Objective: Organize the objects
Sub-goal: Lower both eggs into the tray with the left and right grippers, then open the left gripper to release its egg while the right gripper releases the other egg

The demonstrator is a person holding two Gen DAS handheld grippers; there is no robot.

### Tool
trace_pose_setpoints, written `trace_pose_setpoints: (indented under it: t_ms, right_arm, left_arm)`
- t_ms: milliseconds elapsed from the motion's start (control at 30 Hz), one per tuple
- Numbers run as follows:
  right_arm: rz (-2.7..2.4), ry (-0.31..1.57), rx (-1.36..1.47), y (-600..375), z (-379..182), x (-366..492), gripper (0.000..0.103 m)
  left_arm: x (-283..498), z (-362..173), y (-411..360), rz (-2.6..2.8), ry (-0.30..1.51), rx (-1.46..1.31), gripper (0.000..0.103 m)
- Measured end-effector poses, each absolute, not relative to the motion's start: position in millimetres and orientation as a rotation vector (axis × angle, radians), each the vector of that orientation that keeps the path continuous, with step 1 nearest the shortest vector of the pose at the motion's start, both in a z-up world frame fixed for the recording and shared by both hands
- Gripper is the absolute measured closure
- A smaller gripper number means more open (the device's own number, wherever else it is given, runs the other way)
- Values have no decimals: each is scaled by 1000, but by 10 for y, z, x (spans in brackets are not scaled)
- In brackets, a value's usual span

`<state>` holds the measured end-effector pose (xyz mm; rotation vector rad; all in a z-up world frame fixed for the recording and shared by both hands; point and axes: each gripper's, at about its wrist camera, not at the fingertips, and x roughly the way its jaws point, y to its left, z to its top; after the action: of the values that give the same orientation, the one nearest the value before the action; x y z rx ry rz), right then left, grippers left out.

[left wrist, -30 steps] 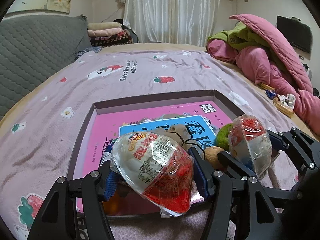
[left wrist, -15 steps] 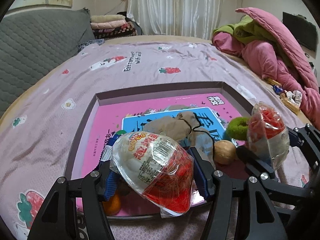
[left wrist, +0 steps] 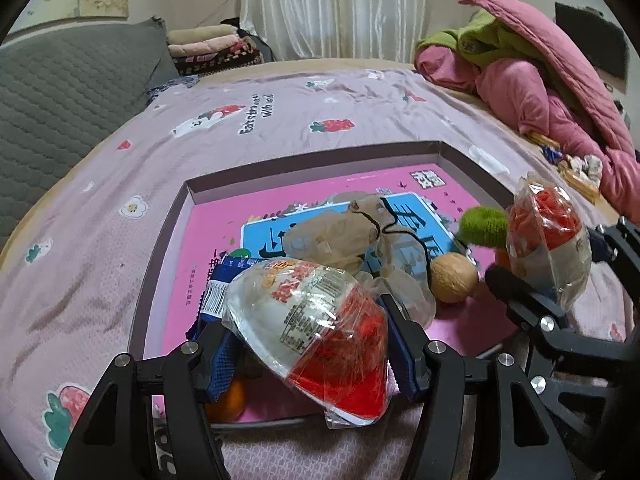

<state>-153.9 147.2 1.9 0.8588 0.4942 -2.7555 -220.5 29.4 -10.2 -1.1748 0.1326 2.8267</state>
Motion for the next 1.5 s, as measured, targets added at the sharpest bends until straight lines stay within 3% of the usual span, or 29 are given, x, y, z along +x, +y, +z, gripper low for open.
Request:
trace_pose_setpoints:
  t_ms: [933, 1500]
  right_arm:
    - [-2783, 405, 839, 1622, 130, -1515, 35]
    - [-2797, 361, 811, 1657, 195, -1491, 31]
  left_arm:
    - [-2102, -3, 252, 2803, 71, -1138, 36]
    - [-2046, 79, 217, 2835, 55, -1090, 29]
